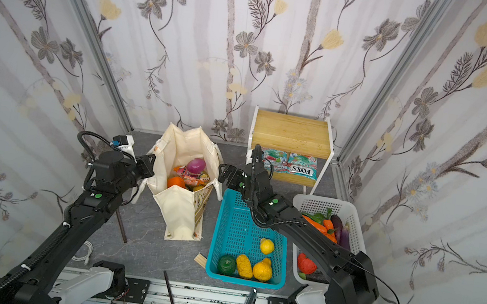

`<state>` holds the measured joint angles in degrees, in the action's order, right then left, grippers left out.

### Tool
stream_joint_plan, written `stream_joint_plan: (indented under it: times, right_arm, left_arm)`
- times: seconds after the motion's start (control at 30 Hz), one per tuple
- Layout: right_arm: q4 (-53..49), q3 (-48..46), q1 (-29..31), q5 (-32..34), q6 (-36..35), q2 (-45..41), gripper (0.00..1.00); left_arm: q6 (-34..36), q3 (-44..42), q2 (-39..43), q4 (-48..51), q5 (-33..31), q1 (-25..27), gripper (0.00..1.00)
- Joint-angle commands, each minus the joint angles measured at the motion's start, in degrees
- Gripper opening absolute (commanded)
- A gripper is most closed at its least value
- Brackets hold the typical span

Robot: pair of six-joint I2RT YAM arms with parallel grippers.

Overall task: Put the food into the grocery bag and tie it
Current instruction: 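Close the right gripper on the bag handle nearest it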

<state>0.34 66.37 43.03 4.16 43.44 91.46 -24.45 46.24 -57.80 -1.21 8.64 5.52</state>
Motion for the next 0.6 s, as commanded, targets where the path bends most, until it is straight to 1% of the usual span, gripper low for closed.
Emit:
stream_joint_plan:
  times: [0.0,0.1,0.13,0.2,0.23,0.27,0.3,0.43,0.57]
  right_arm:
    - [0.62,3.45,0.72,-4.48,-1.17,3.51,0.96]
    - [0.64,5.00,1.01,-7.07,-1.09,6.47,0.79]
    - [0.83,5.29,1.01,-7.97,-0.75,7.39,0.69]
    - [1.40,5.92,1.05,-9.76,-0.57,8.86,0.42]
    - [1.12,6.45,1.01,-10.34,-0.53,9.44,0.24]
    - [0.80,6.94,1.11,-10.57,-0.53,9.80,0.10]
    - [0.35,7.33,1.10,-10.45,-0.62,10.00,0.01]
    - [-0.43,7.66,1.53,-8.43,-0.87,9.21,0.00]
    - [0.79,8.08,2.88,-6.04,-0.86,8.55,0.00]
  left_arm:
    - [-0.39,0.08,0.17,-1.07,0.67,0.04,0.00]
    - [-0.43,0.16,0.19,-1.07,0.82,0.03,0.00]
    - [-0.42,0.17,0.23,-1.07,0.87,0.02,0.00]
    - [-0.43,0.11,0.36,-1.07,0.93,0.02,0.00]
    - [-0.38,0.15,0.41,-1.07,0.85,0.02,0.00]
    - [-0.43,0.17,0.41,-1.07,0.77,0.02,0.00]
    - [-0.43,0.17,0.41,-1.07,0.67,0.02,0.00]
    - [-0.38,0.08,1.14,-1.07,-0.85,-0.07,0.00]
    - [1.10,-0.64,3.75,-0.98,-8.12,-0.04,0.00]
